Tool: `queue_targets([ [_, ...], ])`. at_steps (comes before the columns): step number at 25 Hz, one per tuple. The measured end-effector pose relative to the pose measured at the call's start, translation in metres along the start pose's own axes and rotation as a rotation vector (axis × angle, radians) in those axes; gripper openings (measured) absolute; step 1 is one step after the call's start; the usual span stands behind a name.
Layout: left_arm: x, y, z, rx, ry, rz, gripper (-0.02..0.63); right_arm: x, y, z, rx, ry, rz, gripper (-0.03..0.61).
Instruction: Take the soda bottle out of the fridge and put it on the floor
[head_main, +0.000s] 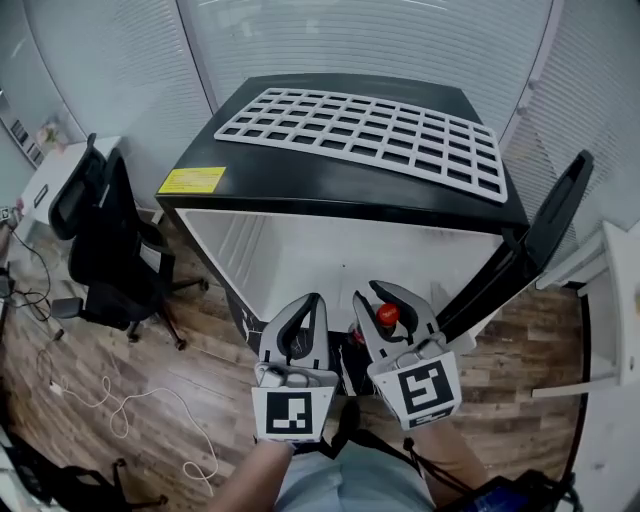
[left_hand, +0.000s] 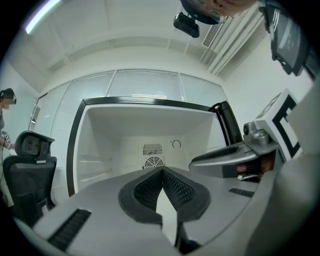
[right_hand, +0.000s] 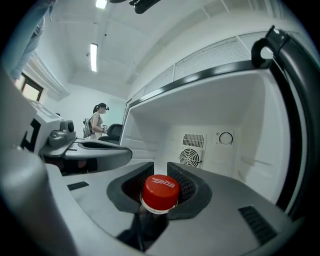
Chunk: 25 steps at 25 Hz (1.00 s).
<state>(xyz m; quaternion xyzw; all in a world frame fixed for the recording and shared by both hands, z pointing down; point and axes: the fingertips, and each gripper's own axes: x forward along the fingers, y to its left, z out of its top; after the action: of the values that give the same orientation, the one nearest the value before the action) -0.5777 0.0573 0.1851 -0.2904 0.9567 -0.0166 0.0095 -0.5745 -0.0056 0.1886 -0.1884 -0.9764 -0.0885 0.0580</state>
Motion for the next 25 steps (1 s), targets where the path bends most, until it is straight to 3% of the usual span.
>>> queue_targets([
  [7, -0.027, -0.008, 0.003, 0.014, -0.002, -0.066, 0.012, -0.030, 0.020, 0.003, 0.011, -0.003, -0.063, 0.097],
  [17, -0.085, -0.001, 0.031, 0.008, -0.069, -0.243, 0.012, -0.084, 0.076, 0.019, 0.056, 0.022, -0.237, 0.095],
  [25, -0.133, -0.043, 0.022, -0.003, -0.059, -0.473, 0.012, -0.162, 0.113, 0.016, 0.072, -0.001, -0.475, 0.095],
])
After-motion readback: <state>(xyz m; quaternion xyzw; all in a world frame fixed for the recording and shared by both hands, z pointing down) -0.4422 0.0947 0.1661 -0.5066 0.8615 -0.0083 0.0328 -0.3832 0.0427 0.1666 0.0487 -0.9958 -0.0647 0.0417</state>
